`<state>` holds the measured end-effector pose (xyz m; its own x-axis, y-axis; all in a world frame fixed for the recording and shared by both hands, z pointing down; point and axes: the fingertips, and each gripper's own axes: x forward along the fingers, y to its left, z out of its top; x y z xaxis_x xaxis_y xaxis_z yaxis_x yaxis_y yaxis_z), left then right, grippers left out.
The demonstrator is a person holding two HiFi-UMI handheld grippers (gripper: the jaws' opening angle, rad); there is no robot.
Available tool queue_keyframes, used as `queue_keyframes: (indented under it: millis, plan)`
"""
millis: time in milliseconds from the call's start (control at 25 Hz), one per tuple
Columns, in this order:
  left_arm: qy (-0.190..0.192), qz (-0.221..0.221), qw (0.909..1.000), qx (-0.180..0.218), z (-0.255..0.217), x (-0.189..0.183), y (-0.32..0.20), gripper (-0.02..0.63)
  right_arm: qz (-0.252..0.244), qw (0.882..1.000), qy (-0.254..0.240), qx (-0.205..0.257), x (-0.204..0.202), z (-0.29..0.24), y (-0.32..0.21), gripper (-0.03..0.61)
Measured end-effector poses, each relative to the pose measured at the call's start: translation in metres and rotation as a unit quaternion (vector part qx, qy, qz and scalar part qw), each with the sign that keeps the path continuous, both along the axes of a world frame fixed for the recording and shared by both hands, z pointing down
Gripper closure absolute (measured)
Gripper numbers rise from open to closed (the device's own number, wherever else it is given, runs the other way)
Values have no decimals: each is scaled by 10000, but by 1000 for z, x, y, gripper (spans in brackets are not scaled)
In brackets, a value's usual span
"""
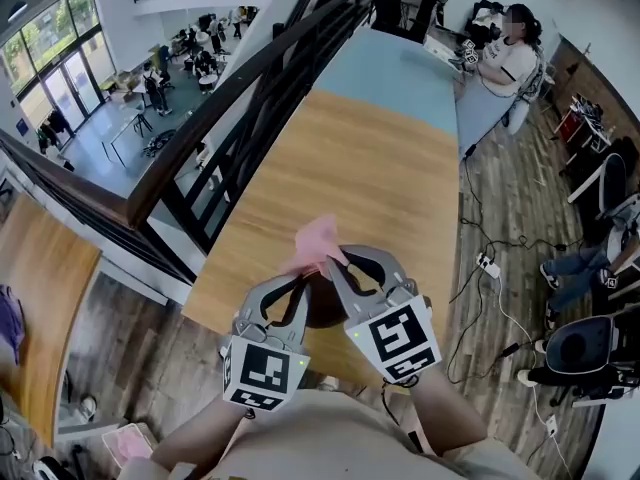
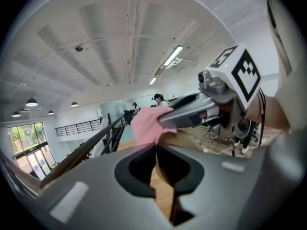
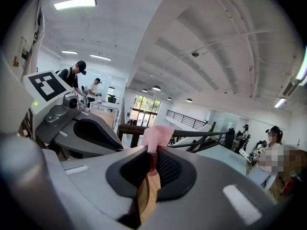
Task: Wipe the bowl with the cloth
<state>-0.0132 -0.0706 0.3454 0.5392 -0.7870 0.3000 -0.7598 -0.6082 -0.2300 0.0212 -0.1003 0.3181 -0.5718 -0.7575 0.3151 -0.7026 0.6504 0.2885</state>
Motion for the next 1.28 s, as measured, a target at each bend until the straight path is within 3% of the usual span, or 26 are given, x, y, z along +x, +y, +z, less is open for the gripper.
queue_keyframes:
  millis: [200, 480, 800, 1080, 1280]
  plan:
    - [327, -127, 9993, -160, 4, -13, -8, 601, 231, 9996, 68, -118, 16, 15, -5, 555]
    - [733, -374, 9957, -427, 11, -30, -17, 601, 341, 9950, 930, -113, 26, 45, 0, 555]
    - [997, -799, 9911, -386, 4, -55, -33, 601, 106, 9935, 1024, -483, 17, 67, 10, 555]
    - [1587, -1123, 9797, -480, 6, -69, -43, 591, -109, 9929, 993, -641, -4, 90, 18, 555]
    - [1461, -1172, 9818, -297, 4, -68, -48, 581, -172, 9904, 1098, -824, -13, 105, 21, 554]
